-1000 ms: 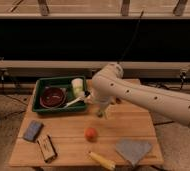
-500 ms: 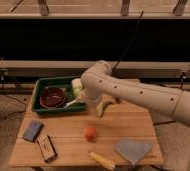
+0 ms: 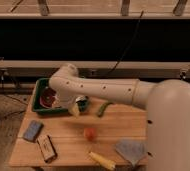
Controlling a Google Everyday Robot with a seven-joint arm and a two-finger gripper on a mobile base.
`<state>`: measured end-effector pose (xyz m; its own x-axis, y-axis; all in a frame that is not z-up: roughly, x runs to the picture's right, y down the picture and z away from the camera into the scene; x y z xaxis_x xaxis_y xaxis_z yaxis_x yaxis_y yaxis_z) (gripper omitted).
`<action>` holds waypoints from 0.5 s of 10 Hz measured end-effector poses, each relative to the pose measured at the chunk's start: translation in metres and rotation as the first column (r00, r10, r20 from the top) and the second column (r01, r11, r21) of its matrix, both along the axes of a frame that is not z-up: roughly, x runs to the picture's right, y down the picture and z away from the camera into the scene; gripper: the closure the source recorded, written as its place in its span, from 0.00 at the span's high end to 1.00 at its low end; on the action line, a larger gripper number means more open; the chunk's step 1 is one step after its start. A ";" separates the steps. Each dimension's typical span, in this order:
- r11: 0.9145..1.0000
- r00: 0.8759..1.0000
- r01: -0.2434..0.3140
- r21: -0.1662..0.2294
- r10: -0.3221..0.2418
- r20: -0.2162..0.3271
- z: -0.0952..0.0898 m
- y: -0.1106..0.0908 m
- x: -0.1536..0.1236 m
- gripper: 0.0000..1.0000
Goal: Place sponge in table surface
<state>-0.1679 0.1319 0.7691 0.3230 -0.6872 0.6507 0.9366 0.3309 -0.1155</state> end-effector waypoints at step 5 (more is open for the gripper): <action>0.979 0.976 0.199 -0.041 -0.194 0.100 0.020 0.056 -0.114 0.80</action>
<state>-0.2822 0.1877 0.7891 0.1198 -0.6962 0.7078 0.9902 0.1353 -0.0345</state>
